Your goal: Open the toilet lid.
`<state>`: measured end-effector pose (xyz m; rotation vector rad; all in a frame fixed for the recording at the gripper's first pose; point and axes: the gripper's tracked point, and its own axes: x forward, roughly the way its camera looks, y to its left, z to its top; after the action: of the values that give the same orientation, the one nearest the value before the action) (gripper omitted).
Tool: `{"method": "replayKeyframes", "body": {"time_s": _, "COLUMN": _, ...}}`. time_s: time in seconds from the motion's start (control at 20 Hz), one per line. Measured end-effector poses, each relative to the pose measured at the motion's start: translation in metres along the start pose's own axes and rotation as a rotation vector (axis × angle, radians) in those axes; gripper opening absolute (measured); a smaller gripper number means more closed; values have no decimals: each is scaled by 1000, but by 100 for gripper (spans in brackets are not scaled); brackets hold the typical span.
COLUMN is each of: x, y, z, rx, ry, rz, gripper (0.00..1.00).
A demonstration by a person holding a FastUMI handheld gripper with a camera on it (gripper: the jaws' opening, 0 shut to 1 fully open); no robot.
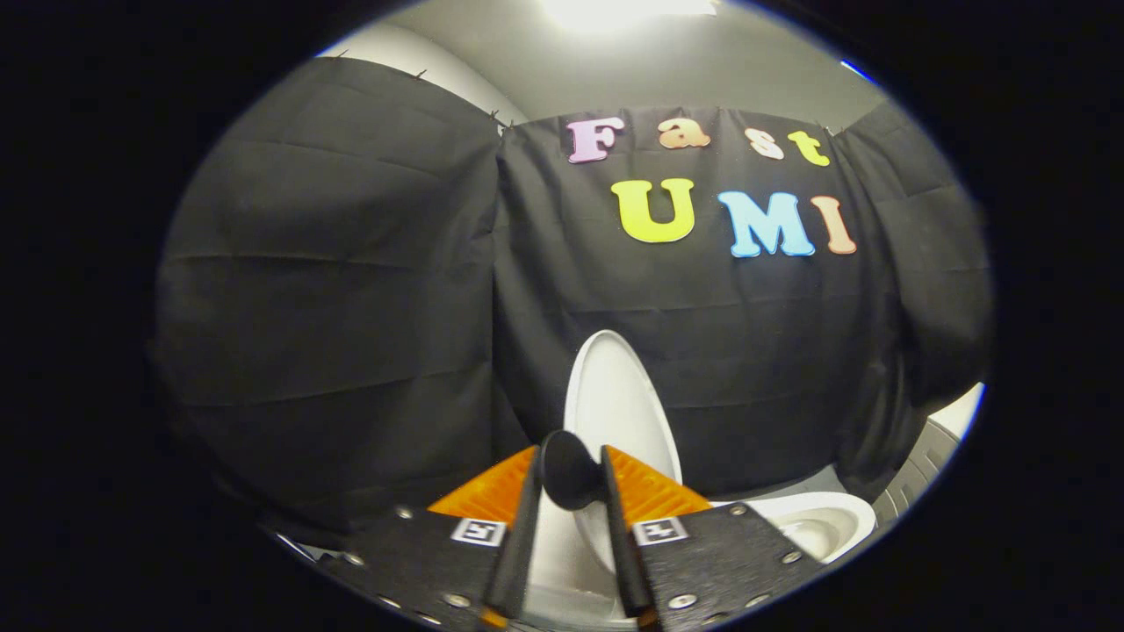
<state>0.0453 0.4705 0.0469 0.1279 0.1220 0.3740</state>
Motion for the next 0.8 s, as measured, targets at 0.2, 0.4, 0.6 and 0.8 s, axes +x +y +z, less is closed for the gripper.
{"method": "replayKeyframes", "body": {"time_s": 0.2, "x": -35, "y": -37, "z": 31, "rx": 34, "ry": -77, "rz": -2, "gripper": 96}}
{"method": "replayKeyframes", "body": {"time_s": 0.4, "x": -57, "y": -69, "z": 36, "rx": 39, "ry": -102, "rz": 11, "gripper": 97}}
{"method": "replayKeyframes", "body": {"time_s": 0.6, "x": -78, "y": -87, "z": 41, "rx": 4, "ry": -104, "rz": 41, "gripper": 96}}
{"method": "replayKeyframes", "body": {"time_s": 0.8, "x": -112, "y": -120, "z": 57, "rx": -8, "ry": -145, "rz": 22, "gripper": 97}}
